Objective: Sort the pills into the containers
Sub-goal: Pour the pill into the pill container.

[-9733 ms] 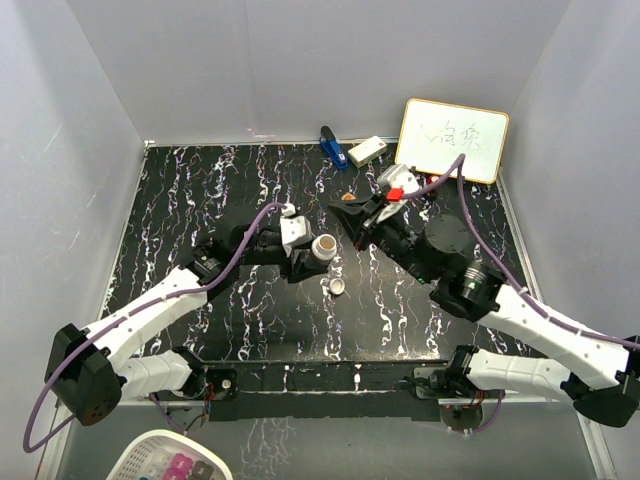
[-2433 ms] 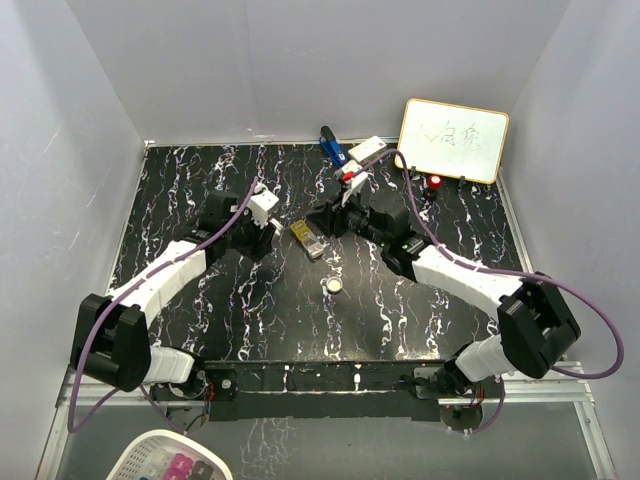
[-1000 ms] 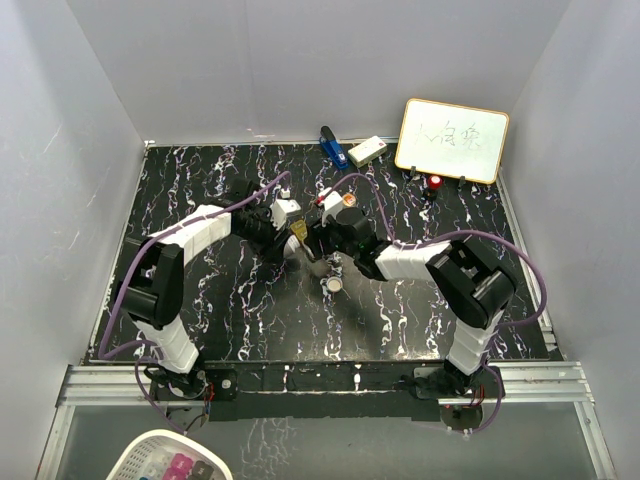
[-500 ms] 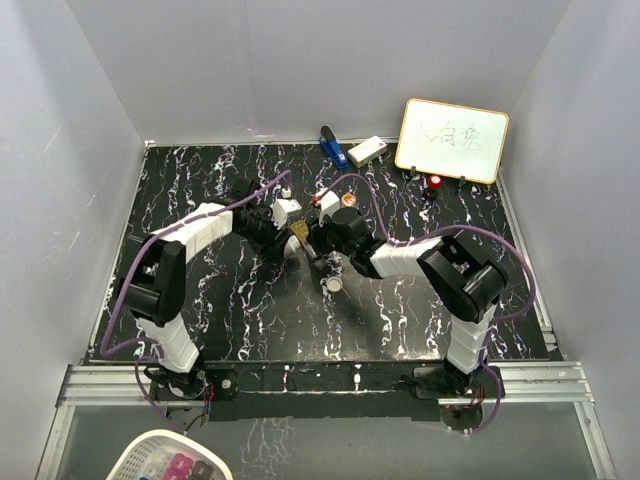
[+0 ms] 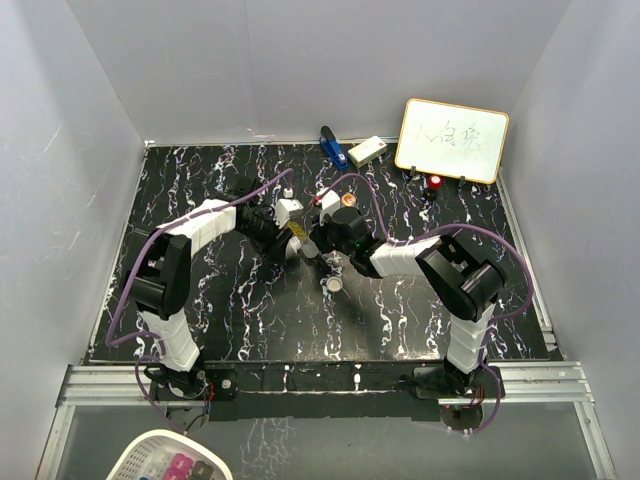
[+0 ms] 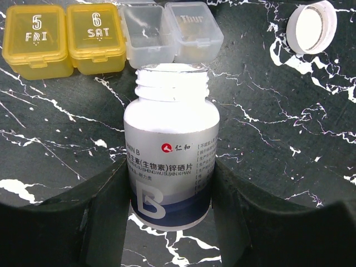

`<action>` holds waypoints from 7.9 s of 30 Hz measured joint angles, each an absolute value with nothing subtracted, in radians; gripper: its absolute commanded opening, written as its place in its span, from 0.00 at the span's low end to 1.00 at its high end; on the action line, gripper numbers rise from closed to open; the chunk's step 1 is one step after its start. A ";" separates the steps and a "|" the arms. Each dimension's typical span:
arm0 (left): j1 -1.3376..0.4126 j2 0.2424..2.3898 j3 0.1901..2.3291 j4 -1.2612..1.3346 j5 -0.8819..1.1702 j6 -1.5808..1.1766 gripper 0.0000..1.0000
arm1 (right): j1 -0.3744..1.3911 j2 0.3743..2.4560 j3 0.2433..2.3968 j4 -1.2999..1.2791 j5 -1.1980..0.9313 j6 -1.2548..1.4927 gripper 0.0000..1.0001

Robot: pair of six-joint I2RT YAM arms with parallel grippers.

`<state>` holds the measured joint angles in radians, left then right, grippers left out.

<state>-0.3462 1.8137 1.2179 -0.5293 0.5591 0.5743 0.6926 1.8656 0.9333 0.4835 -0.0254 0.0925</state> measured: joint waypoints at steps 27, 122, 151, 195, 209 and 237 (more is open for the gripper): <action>-0.346 1.819 1.269 -0.548 0.553 0.554 0.00 | 0.693 1.868 0.933 0.498 -0.033 0.077 0.01; -0.356 2.041 1.492 -0.811 0.446 0.507 0.00 | 0.542 1.892 0.807 0.762 -0.337 0.371 0.00; -0.487 2.010 1.637 -0.970 0.335 0.402 0.00 | 0.550 1.890 0.805 0.759 -0.324 0.341 0.00; -0.487 2.051 1.613 -1.002 0.272 0.303 0.00 | 0.627 1.832 0.805 0.706 -0.237 0.214 0.00; -0.488 2.101 1.701 -1.062 0.249 0.263 0.00 | 0.643 1.829 0.804 0.707 -0.233 0.194 0.00; -0.534 2.156 1.753 -1.137 0.171 0.232 0.00 | 0.649 1.829 0.804 0.707 -0.218 0.185 0.00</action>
<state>-0.5339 2.1559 1.7535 -1.1370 0.1707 0.2317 0.6487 1.8294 0.8036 0.7067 -0.2184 0.1848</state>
